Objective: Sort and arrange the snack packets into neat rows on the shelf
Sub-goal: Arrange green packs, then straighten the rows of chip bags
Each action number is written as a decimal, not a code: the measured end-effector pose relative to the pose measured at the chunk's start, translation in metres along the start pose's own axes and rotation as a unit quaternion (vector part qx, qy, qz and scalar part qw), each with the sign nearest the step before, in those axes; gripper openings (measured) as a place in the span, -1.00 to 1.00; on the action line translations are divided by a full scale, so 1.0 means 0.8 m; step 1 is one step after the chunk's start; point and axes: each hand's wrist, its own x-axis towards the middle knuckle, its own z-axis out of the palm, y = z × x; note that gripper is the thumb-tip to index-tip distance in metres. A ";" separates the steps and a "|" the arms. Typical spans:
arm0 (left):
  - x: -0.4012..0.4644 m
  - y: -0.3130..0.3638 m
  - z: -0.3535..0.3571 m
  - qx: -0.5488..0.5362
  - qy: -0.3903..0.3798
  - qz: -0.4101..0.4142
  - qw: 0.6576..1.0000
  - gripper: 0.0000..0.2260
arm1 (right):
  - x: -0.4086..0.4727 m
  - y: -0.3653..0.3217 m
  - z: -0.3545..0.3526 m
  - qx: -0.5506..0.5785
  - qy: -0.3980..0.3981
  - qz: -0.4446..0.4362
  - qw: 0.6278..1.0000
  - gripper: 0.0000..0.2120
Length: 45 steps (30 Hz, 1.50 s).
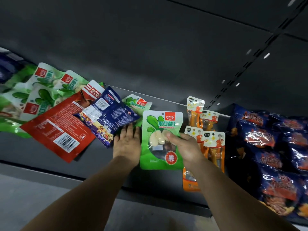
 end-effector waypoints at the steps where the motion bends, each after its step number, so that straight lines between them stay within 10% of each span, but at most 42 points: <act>1: -0.002 -0.002 0.002 0.001 -0.001 0.004 1.000 -0.42 | 0.004 0.002 -0.002 0.002 -0.003 0.004 1.000 -0.78; 7: -0.003 -0.017 -0.005 -0.015 0.009 0.024 1.000 -0.45 | 0.004 0.006 0.007 0.004 -0.015 -0.010 1.000 -0.90; 14: 0.020 -0.039 -0.044 -0.082 0.102 -0.017 0.991 -0.54 | 0.014 0.019 0.002 -0.001 -0.006 -0.008 1.000 -0.06; 20: 0.053 -0.068 -0.062 -0.157 0.083 -0.080 0.981 -0.46 | 0.003 0.020 -0.011 -0.011 0.005 -0.013 1.000 -0.09; 26: 0.072 -0.051 -0.052 -0.156 0.059 -0.056 0.984 -0.34 | -0.003 0.016 -0.019 0.011 -0.024 -0.018 0.999 -0.62; 38: 0.070 -0.057 -0.033 -0.089 0.028 -0.057 0.994 -0.30 | 0.000 0.017 -0.010 -0.012 -0.004 -0.013 1.000 -0.45; 45: 0.051 -0.048 -0.039 -0.028 -0.035 0.070 0.997 -0.27 | 0.017 0.020 -0.007 -0.011 0.035 -0.018 0.999 0.03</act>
